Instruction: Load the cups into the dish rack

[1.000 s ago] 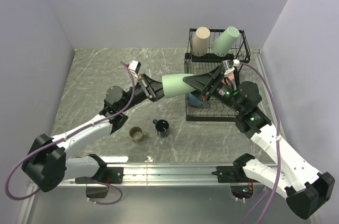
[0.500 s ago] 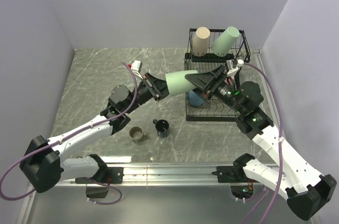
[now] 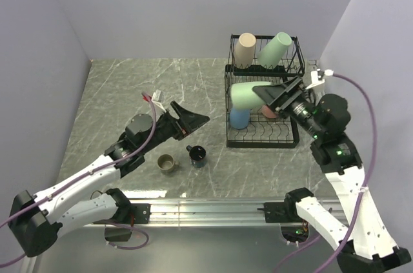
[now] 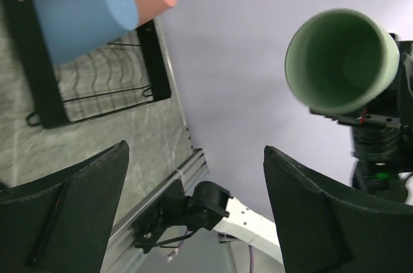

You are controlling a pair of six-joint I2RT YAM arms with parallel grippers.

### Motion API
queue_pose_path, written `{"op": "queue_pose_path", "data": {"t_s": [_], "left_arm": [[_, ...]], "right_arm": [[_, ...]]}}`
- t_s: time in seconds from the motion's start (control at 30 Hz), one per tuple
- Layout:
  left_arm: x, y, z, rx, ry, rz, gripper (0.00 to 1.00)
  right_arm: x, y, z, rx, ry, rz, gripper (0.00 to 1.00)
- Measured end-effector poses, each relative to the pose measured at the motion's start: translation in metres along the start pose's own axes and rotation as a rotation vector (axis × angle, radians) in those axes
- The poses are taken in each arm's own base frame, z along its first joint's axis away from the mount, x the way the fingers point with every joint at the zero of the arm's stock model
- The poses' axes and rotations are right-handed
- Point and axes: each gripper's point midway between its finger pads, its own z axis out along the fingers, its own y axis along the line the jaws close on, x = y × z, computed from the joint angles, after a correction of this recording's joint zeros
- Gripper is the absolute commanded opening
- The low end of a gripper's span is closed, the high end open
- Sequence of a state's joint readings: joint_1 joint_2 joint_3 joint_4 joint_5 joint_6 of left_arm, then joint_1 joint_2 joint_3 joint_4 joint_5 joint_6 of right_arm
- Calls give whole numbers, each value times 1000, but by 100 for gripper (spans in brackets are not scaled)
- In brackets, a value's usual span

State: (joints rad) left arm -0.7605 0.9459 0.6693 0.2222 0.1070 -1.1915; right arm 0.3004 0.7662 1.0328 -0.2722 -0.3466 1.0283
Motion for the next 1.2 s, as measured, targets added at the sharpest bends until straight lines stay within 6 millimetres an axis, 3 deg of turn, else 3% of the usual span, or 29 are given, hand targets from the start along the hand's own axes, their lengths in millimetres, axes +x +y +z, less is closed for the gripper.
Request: {"op": "queue_pose_path", "data": {"t_s": [0.17,0.47,0.8,0.97,1.2], "left_arm": [[2,22,-21,-75,-14,7,88],[6,41,-46,-148,-27,4,84],[15,59,-72,-220,-9,-10,82],[18,69,-89,-273,-3,-12,81],[14,74,-118,-322,-39,-12,81]], "right_arm": [[-31,-30,-16,230,-105,-146,0],[-43,-136,-42,712,-160,-273,0],[-23,-243,-41,1008,-94,-352,0],[-15,-270,-31,1058,-93,-370,0],[-5,-284,1,1072,-128,-371,0]]}}
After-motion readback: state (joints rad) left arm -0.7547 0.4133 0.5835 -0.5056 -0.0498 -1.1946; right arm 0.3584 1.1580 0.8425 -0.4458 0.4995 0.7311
